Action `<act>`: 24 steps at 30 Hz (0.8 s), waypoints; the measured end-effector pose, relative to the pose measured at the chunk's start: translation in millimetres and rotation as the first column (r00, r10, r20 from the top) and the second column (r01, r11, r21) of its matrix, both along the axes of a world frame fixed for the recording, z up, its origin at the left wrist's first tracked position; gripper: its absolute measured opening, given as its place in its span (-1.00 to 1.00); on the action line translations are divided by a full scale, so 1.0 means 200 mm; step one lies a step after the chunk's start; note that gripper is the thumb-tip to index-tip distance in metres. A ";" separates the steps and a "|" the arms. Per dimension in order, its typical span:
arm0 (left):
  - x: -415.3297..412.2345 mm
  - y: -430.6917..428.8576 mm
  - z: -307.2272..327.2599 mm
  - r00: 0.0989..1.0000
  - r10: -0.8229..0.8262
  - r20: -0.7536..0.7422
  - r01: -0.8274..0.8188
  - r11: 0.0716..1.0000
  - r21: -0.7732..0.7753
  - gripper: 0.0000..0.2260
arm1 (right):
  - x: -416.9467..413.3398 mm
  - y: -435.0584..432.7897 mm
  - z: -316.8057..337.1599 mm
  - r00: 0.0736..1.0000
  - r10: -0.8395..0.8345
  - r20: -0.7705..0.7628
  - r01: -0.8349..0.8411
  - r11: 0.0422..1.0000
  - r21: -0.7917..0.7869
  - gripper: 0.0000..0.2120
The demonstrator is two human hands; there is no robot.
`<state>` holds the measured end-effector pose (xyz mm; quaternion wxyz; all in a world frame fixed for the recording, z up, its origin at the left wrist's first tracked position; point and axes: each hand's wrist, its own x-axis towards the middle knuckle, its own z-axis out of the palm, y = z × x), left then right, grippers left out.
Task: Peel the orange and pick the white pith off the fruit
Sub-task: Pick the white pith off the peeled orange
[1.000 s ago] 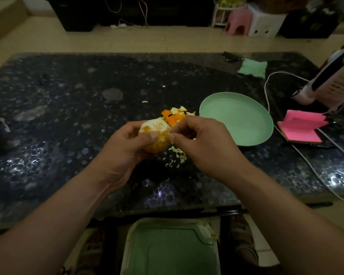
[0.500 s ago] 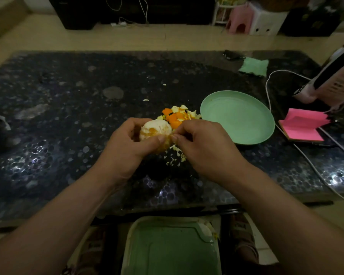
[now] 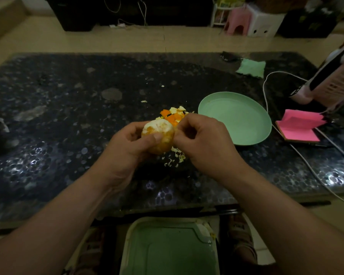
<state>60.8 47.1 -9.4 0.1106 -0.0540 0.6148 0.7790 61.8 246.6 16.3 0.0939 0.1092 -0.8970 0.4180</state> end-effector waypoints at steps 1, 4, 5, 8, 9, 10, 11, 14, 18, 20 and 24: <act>0.00 0.00 0.00 1.000 -0.012 0.013 0.011 0.999 0.047 -0.51 | -0.01 0.01 0.00 1.000 -0.003 0.023 0.004 0.999 -0.042 -0.91; -0.01 -0.03 0.01 0.998 -0.064 0.028 0.060 0.990 0.128 -0.53 | -0.03 0.05 -0.01 0.996 0.004 0.089 0.007 0.992 -0.125 -0.87; -0.01 -0.03 0.01 0.996 -0.079 0.030 0.074 0.988 0.136 -0.52 | -0.04 0.06 -0.01 0.995 0.005 0.101 0.007 0.993 -0.121 -0.86; -0.02 -0.04 0.01 0.995 -0.092 0.033 0.086 0.986 0.144 -0.51 | -0.05 0.07 -0.01 0.988 0.029 0.150 -0.013 0.995 -0.102 -0.85; -0.02 -0.05 0.01 0.995 -0.091 0.035 0.084 0.986 0.147 -0.51 | -0.05 0.06 -0.01 0.985 0.036 0.169 -0.018 0.994 -0.110 -0.83; -0.02 -0.05 0.01 0.995 -0.088 0.038 0.082 0.986 0.148 -0.51 | -0.04 0.06 -0.01 0.982 0.035 0.183 -0.015 0.994 -0.110 -0.80; -0.02 -0.05 0.01 0.995 -0.087 0.042 0.080 0.986 0.149 -0.52 | -0.04 0.05 -0.01 0.982 0.029 0.189 -0.010 0.995 -0.099 -0.79; -0.02 -0.05 0.00 0.995 -0.089 0.048 0.081 0.985 0.150 -0.55 | -0.04 0.05 -0.02 0.989 -0.011 0.144 0.008 1.000 0.020 -0.84; -0.02 -0.05 0.00 0.996 -0.068 0.062 0.060 0.991 0.121 -0.57 | -0.04 0.05 -0.02 0.992 0.013 0.125 -0.016 1.000 0.025 -0.87; -0.02 -0.05 0.01 0.997 -0.055 0.063 0.049 0.994 0.100 -0.56 | -0.04 0.03 -0.02 0.987 0.051 0.153 -0.052 0.999 0.005 -0.91; -0.02 -0.03 0.02 0.998 -0.031 0.046 0.029 0.998 0.062 -0.55 | -0.04 0.03 -0.03 0.990 0.047 0.132 -0.051 0.998 0.029 -0.89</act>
